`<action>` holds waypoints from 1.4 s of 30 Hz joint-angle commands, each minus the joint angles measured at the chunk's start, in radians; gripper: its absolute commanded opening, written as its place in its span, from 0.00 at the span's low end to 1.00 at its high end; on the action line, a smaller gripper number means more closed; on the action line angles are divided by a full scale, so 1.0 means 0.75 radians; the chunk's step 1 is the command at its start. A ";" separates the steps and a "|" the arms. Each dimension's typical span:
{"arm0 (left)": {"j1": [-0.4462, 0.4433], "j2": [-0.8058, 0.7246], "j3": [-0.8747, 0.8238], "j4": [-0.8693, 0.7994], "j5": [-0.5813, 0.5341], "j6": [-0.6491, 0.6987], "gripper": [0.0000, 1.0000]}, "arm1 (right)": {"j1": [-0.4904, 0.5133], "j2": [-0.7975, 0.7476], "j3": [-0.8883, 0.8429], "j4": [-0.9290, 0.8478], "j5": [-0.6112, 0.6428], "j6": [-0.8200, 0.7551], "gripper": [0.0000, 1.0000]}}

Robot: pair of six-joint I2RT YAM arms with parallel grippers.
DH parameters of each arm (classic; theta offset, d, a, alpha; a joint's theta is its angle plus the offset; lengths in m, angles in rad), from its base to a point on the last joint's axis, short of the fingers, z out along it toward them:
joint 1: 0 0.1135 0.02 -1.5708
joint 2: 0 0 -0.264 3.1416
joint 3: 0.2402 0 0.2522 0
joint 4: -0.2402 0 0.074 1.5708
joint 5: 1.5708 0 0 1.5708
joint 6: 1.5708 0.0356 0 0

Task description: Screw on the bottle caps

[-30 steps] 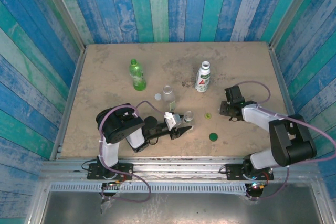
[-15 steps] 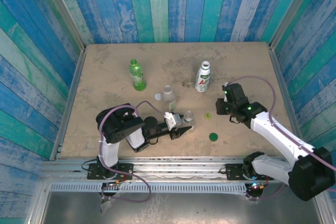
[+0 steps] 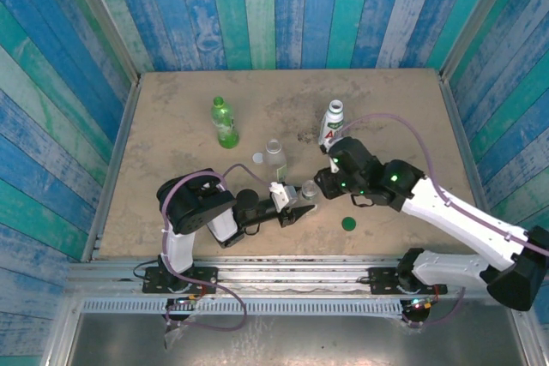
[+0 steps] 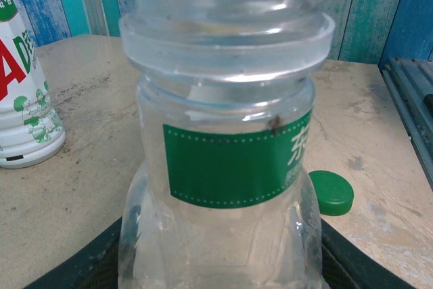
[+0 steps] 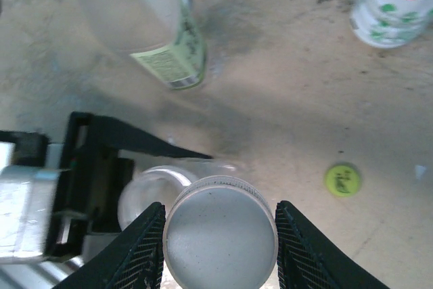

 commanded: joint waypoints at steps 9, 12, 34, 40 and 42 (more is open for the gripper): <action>-0.001 -0.024 0.017 0.037 0.008 0.020 0.55 | 0.084 0.196 0.135 -0.144 0.029 -0.094 0.44; 0.000 -0.022 0.019 0.039 0.006 0.020 0.55 | 0.084 0.210 0.156 -0.162 0.007 -0.119 0.44; 0.000 -0.043 0.027 0.001 0.018 0.015 0.54 | 0.130 0.293 0.135 -0.221 -0.052 -0.252 0.46; 0.000 -0.040 0.022 -0.004 0.020 0.020 0.55 | 0.129 0.234 0.172 -0.202 -0.005 -0.241 0.60; 0.001 -0.039 0.022 0.000 0.020 0.020 0.55 | 0.129 0.206 0.183 -0.199 0.006 -0.234 0.65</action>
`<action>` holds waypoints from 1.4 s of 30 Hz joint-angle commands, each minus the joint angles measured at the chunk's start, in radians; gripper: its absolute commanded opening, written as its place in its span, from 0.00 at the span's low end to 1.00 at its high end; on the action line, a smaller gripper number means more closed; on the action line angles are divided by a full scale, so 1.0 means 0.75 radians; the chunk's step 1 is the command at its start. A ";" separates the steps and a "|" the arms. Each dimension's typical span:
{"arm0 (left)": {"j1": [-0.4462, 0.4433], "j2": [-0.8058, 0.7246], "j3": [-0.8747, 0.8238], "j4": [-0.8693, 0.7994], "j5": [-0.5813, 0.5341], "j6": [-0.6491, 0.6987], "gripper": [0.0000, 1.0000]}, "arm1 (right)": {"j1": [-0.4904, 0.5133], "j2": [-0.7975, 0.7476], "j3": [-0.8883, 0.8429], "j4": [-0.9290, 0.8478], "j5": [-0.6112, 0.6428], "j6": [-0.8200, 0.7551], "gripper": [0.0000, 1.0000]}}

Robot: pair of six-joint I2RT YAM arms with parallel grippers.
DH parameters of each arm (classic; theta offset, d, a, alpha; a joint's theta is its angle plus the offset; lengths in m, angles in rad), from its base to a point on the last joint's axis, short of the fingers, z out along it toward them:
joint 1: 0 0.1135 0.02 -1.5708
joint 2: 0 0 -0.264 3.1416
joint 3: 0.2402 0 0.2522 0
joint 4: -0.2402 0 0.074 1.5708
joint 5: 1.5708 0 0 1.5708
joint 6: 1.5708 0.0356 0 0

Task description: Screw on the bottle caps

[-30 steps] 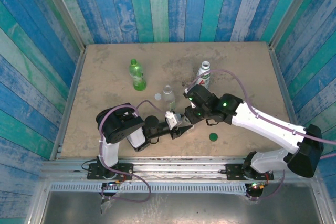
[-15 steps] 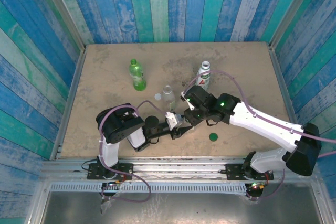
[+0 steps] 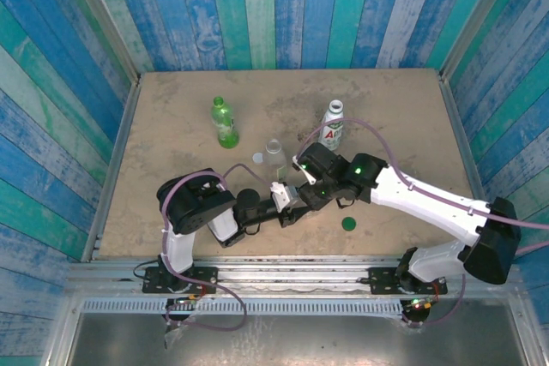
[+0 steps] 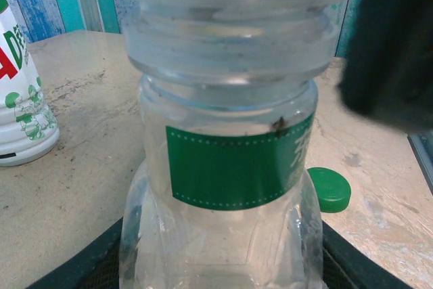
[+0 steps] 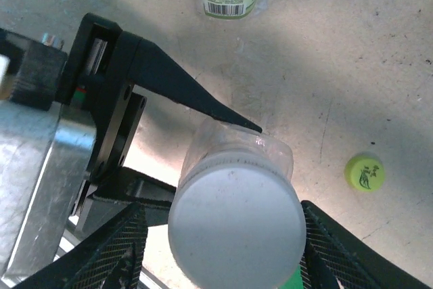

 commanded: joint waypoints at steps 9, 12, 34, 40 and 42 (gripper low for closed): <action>0.001 -0.038 0.013 0.016 0.008 0.027 0.55 | -0.008 -0.177 -0.001 0.058 0.055 0.078 0.68; 0.001 -0.039 0.013 0.008 0.007 0.032 0.55 | -0.041 -0.194 -0.039 0.107 0.052 0.110 0.53; 0.001 -0.044 0.022 -0.018 0.019 0.037 0.55 | -0.172 -0.130 -0.179 0.125 -0.185 0.098 0.32; 0.000 -0.048 0.024 -0.035 0.020 0.037 0.56 | -0.181 -0.166 -0.242 0.117 -0.301 0.136 0.24; -0.001 -0.043 0.024 -0.024 0.020 0.033 0.56 | -0.181 -0.187 -0.262 0.115 -0.379 0.133 0.24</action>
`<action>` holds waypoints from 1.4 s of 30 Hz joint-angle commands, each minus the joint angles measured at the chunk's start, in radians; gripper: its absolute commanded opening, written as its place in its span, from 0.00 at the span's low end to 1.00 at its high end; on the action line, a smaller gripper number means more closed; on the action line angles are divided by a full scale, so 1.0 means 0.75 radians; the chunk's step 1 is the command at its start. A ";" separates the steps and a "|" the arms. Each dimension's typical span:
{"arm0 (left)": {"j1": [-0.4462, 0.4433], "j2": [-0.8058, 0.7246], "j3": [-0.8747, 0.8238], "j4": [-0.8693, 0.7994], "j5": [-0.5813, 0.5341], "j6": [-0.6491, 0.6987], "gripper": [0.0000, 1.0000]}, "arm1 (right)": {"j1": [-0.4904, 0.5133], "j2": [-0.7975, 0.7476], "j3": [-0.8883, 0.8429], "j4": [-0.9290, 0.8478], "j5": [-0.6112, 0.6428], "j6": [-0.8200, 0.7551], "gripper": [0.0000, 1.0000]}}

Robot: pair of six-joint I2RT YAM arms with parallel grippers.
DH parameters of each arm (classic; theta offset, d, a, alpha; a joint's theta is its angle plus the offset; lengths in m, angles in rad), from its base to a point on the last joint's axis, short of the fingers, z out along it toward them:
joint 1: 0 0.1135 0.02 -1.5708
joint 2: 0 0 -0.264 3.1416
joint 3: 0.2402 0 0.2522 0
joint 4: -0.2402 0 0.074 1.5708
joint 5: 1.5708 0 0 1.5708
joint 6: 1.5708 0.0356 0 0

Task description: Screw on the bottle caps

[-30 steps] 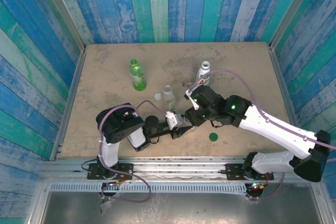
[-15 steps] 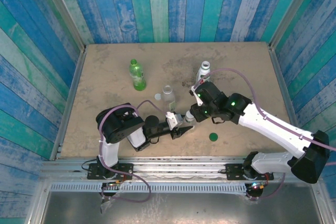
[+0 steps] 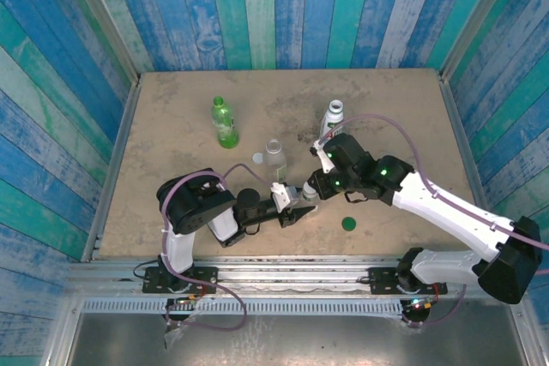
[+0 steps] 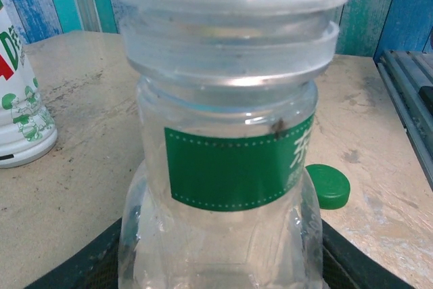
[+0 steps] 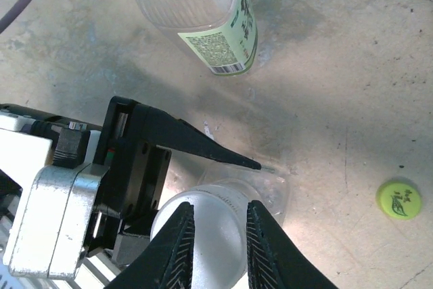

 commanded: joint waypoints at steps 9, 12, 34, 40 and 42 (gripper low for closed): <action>-0.001 -0.044 0.024 -0.012 0.003 0.009 0.55 | 0.017 -0.129 -0.118 -0.202 -0.208 0.031 0.20; -0.002 -0.037 0.026 -0.007 0.006 0.005 0.55 | 0.024 -0.158 -0.109 -0.193 -0.239 0.027 0.22; -0.002 -0.040 0.027 -0.013 0.012 0.010 0.53 | -0.088 -0.023 -0.027 -0.058 -0.235 -0.061 0.30; -0.002 -0.046 0.030 -0.028 0.016 0.002 0.53 | -0.081 -0.155 -0.200 -0.043 -0.369 -0.030 0.16; -0.002 -0.049 0.030 -0.034 0.013 0.005 0.53 | -0.069 -0.183 -0.228 -0.039 -0.401 -0.022 0.16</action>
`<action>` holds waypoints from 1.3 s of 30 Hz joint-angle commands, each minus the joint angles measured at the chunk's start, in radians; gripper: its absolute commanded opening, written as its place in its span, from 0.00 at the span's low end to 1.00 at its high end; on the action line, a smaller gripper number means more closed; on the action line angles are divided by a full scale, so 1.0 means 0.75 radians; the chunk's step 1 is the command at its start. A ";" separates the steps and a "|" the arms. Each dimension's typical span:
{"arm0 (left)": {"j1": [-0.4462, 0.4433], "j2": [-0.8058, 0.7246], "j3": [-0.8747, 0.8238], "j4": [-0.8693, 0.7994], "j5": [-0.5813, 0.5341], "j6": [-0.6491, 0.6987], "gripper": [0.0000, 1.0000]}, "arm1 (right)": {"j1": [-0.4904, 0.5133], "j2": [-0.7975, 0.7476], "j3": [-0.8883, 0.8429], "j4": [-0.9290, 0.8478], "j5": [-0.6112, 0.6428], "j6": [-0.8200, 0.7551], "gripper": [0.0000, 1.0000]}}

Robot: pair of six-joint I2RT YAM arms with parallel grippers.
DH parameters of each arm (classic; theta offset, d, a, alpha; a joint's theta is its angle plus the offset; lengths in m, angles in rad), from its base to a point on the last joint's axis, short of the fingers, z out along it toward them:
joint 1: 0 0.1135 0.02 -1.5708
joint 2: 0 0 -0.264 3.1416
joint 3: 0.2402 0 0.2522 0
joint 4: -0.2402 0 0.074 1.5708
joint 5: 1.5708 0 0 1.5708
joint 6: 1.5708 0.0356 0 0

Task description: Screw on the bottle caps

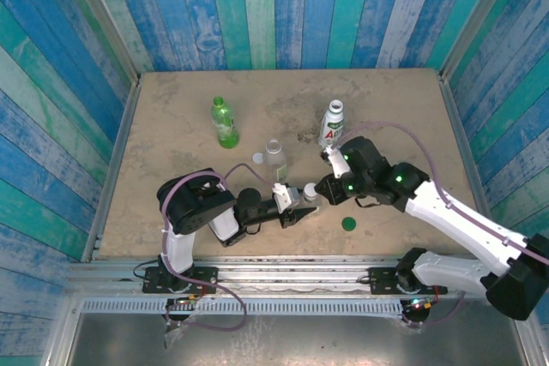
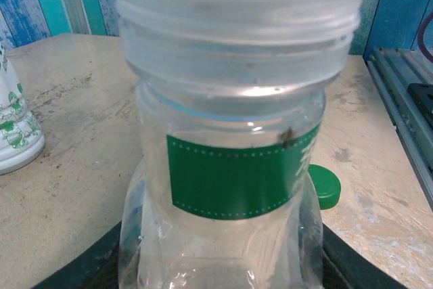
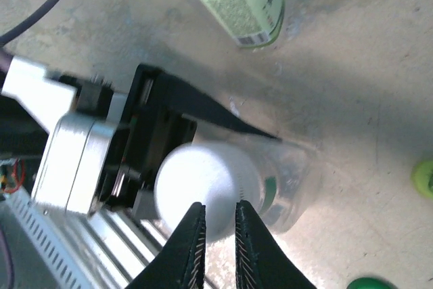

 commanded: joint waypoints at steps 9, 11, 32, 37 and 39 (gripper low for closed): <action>0.000 -0.055 0.012 -0.024 -0.014 0.005 0.53 | 0.027 -0.110 0.011 -0.039 0.096 0.006 0.31; -0.001 -0.056 0.013 -0.024 -0.015 0.007 0.53 | 0.013 -0.084 0.043 -0.017 0.117 0.003 0.33; 0.000 -0.065 0.019 -0.028 -0.016 0.000 0.52 | -0.010 -0.110 -0.138 0.011 -0.224 0.024 0.17; -0.001 -0.092 0.000 -0.024 -0.012 0.008 0.52 | -0.010 -0.161 -0.043 -0.057 -0.076 -0.110 0.36; -0.001 -0.134 -0.018 -0.041 -0.006 0.014 0.52 | -0.010 -0.156 0.034 -0.107 -0.050 -0.240 0.50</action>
